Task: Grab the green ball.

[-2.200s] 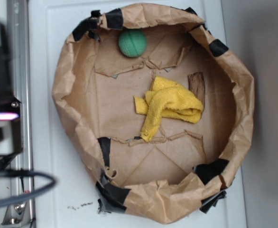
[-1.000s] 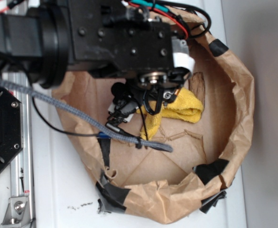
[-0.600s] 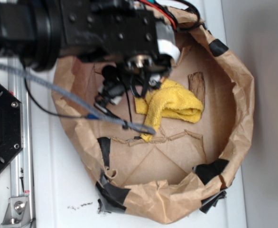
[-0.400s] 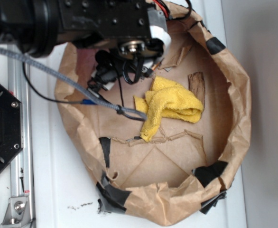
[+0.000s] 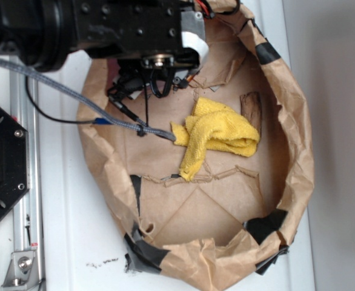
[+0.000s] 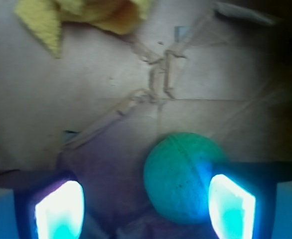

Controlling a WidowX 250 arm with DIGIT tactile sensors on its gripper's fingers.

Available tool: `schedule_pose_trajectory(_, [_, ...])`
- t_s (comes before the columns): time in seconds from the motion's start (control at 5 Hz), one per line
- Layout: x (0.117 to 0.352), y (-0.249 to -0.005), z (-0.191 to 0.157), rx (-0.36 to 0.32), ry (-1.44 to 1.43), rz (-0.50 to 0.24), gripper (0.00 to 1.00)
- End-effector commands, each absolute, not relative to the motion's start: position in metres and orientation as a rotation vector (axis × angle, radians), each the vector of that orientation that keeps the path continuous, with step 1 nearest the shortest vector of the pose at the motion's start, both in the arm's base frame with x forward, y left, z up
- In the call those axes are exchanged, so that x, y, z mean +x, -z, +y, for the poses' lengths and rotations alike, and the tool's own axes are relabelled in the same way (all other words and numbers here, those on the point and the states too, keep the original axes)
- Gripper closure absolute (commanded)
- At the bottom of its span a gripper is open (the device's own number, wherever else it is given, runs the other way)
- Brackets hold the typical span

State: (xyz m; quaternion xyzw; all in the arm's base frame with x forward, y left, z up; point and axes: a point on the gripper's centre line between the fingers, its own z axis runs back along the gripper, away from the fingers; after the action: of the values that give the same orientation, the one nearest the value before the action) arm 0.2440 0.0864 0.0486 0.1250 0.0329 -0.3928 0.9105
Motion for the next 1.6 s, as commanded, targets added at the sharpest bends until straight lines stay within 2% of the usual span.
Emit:
schedule_pose_trajectory(0.0, [0.255, -0.022, 0.096, 0.289, 0.796, 0.054, 0.0])
schedule_pose_trajectory(0.2, [0.25, -0.008, 0.097, 0.313, 0.777, 0.083, 1.0])
schedule_pose_trajectory(0.4, [0.253, -0.029, 0.092, 0.304, 0.743, 0.032, 1.0])
schedule_pose_trajectory(0.6, [0.257, -0.068, 0.075, 0.258, 0.675, -0.035, 1.0])
schedule_pose_trajectory(0.8, [0.263, -0.12, 0.04, 0.162, 0.602, -0.097, 1.0])
schedule_pose_trajectory(1.0, [0.263, -0.172, 0.013, 0.123, 0.533, -0.128, 1.0])
schedule_pose_trajectory(1.2, [0.263, -0.188, 0.001, 0.006, 0.417, -0.043, 1.0])
schedule_pose_trajectory(1.4, [0.259, -0.191, 0.001, 0.011, 0.292, -0.01, 1.0])
